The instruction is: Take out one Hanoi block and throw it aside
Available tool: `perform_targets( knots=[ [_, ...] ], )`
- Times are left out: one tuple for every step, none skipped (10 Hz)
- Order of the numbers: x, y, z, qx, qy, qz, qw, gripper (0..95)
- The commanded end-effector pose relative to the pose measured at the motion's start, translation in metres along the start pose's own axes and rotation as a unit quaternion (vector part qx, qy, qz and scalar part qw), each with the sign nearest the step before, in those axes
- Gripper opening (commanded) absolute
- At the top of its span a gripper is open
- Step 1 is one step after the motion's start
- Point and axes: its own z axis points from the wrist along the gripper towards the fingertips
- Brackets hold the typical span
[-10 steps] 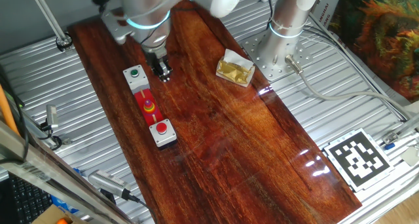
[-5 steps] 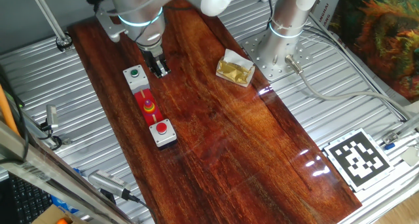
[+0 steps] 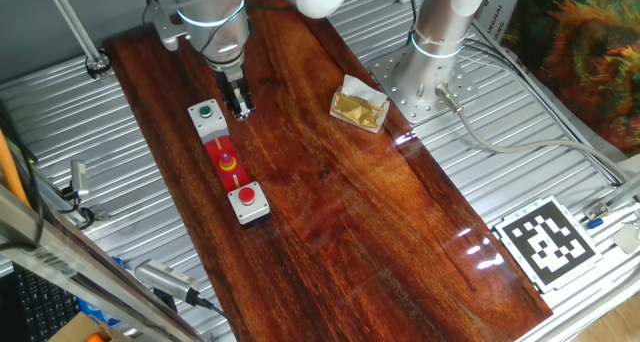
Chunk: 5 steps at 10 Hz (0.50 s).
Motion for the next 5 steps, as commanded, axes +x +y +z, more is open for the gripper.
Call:
perform_targets(
  knots=[
    [-0.004, -0.003, 0.009, 0.001, 0.002, -0.006, 1.0, 0.0],
    [-0.008, -0.006, 0.02, 0.001, 0.001, -0.012, 0.9999, 0.0],
    [-0.01, -0.008, 0.027, 0.0, 0.001, -0.013, 0.9999, 0.0],
    [-0.014, -0.01, 0.037, 0.0, 0.001, -0.015, 0.9999, 0.0],
    [-0.018, -0.012, 0.046, -0.002, -0.002, -0.018, 0.9998, 0.0]
  ],
)
